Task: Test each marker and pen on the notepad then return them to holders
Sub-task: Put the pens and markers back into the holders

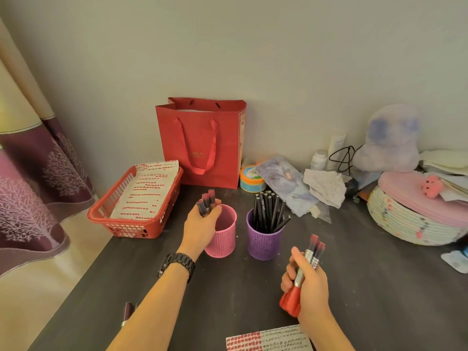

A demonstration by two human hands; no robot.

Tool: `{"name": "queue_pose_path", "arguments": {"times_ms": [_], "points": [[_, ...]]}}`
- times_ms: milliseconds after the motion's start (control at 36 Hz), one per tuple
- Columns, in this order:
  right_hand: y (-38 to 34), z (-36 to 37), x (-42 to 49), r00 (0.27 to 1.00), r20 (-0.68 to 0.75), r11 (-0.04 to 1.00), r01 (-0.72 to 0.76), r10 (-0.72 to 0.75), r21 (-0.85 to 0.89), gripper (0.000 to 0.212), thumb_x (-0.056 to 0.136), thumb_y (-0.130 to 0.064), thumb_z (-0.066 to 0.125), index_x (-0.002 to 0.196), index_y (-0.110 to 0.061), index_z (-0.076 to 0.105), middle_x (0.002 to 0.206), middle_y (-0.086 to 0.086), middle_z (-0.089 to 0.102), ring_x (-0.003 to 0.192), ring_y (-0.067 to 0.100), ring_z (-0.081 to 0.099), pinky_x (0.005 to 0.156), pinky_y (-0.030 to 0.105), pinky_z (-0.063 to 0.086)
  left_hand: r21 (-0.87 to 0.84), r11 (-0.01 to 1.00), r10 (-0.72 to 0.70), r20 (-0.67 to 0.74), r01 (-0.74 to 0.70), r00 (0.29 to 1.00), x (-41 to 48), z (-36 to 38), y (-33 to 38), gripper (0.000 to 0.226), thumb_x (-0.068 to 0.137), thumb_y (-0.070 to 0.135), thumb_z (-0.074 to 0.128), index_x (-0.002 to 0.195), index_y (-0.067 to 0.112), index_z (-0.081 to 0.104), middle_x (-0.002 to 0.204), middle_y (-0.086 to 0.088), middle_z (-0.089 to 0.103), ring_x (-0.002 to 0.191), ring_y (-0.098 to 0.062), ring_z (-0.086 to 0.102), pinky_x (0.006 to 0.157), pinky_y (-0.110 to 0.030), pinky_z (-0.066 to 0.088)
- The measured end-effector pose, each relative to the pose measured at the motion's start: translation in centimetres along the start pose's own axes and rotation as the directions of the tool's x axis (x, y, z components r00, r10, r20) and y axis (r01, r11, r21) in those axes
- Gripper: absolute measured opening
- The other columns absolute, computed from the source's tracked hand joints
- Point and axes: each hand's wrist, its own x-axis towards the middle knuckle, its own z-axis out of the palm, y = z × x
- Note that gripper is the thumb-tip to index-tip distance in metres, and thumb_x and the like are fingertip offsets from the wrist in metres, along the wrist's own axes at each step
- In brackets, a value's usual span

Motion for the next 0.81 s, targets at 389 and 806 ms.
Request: {"name": "queue_pose_path", "arguments": {"times_ms": [389,806], "points": [[-7.7,13.7,0.4,0.919,0.129,0.928,0.367,-0.373,0.069,0.027,0.095,-0.035,0.064,0.114,-0.015,0.064,0.093,0.003,0.078,0.076,0.021,0.077,0.066,0.034,0.060,-0.038,0.999,0.004,0.033,-0.002,0.999,1.3,0.3,-1.0,0.016,0.095,0.019,0.060,0.103,0.033,0.064,0.103,0.009,0.068,0.096,-0.009,0.063,0.072,-0.024,0.044],[-1.7,18.4,6.0,0.892,0.184,0.856,0.450,-0.414,-0.255,0.024,0.093,-0.028,0.068,0.112,-0.037,0.057,0.100,-0.002,0.075,0.093,0.007,0.072,0.079,0.023,0.054,-0.038,0.998,0.040,-0.009,-0.040,0.999,0.2,0.4,-0.9,0.032,0.075,0.078,0.048,0.104,0.065,0.046,0.098,0.027,0.064,0.092,0.007,0.061,0.078,-0.025,0.048]]}}
